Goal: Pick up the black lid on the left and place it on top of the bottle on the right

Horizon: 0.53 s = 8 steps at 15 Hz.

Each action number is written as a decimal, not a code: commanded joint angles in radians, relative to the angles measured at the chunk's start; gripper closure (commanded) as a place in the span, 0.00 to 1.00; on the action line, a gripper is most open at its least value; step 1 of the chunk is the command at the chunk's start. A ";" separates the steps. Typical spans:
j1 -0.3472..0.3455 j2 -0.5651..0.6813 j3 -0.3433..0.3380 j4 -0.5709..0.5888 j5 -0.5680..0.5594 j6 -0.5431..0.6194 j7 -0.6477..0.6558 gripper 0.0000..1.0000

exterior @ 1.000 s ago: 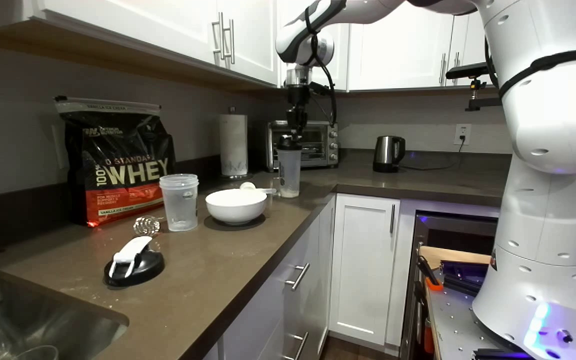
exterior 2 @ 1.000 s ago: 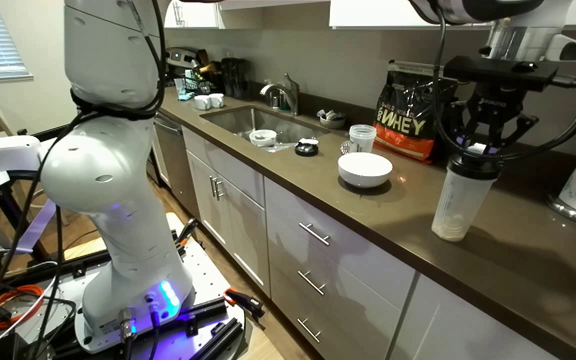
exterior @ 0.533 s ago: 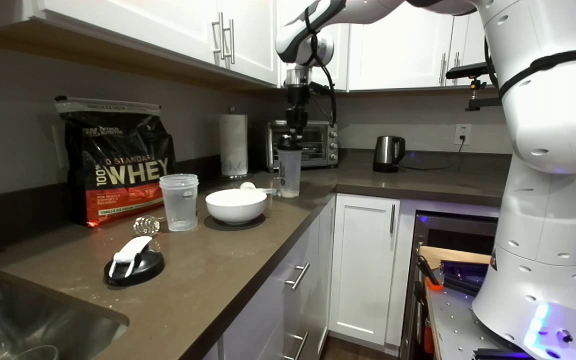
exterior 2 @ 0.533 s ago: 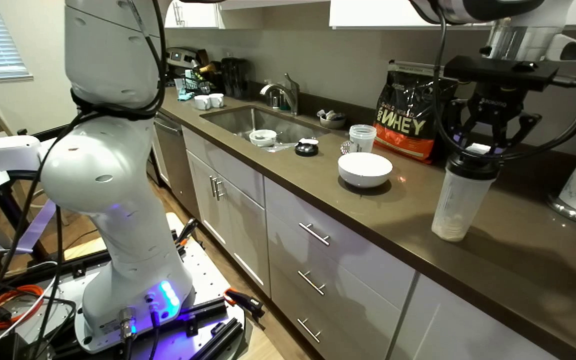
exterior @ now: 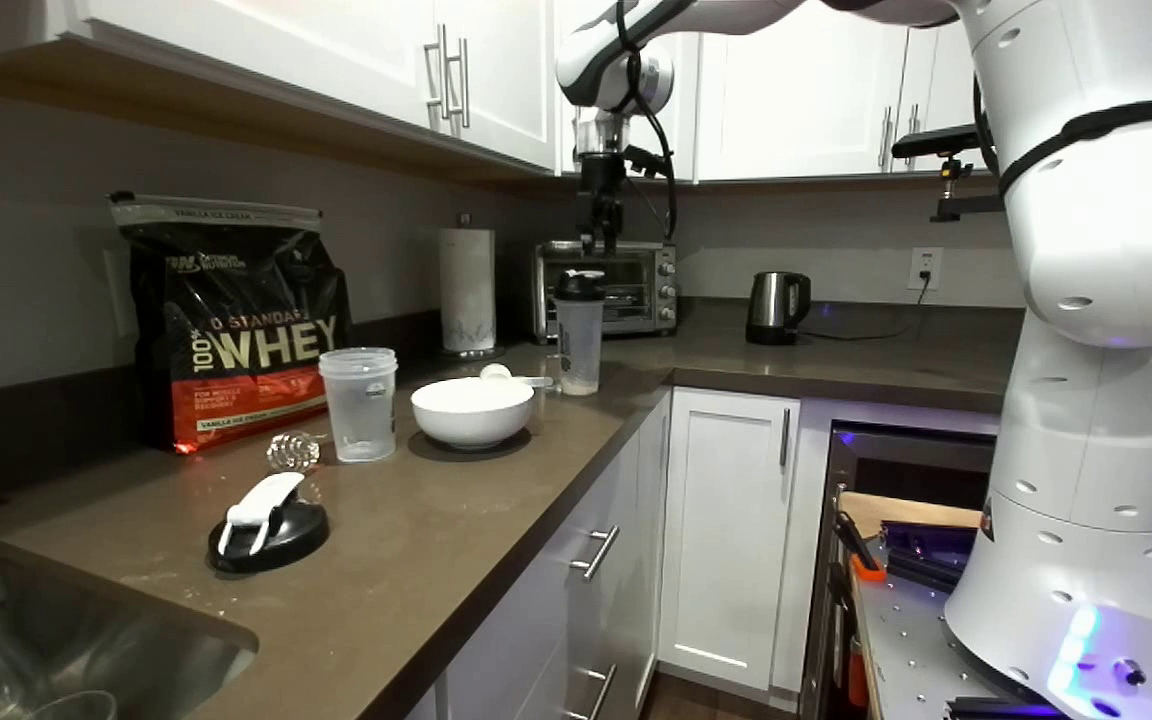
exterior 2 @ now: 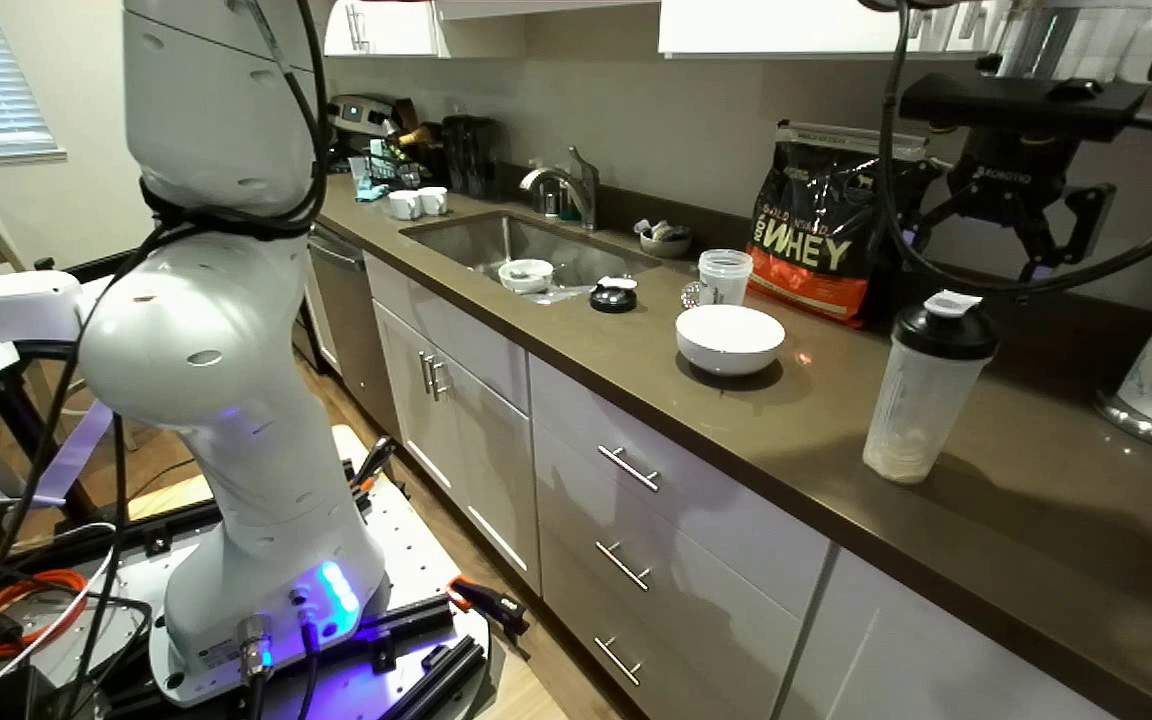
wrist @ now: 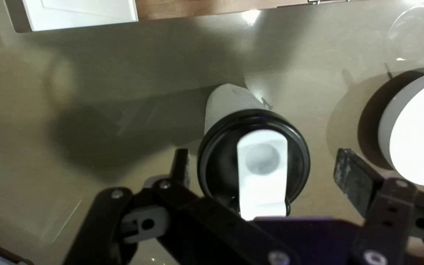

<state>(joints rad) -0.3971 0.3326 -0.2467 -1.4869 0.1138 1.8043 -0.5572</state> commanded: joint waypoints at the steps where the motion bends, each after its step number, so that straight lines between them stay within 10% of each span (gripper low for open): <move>1: -0.024 -0.031 0.011 0.032 -0.001 -0.109 -0.021 0.00; 8: -0.023 -0.065 0.002 0.051 -0.008 -0.244 -0.045 0.00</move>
<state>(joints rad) -0.4077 0.2809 -0.2509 -1.4472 0.1137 1.6142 -0.5703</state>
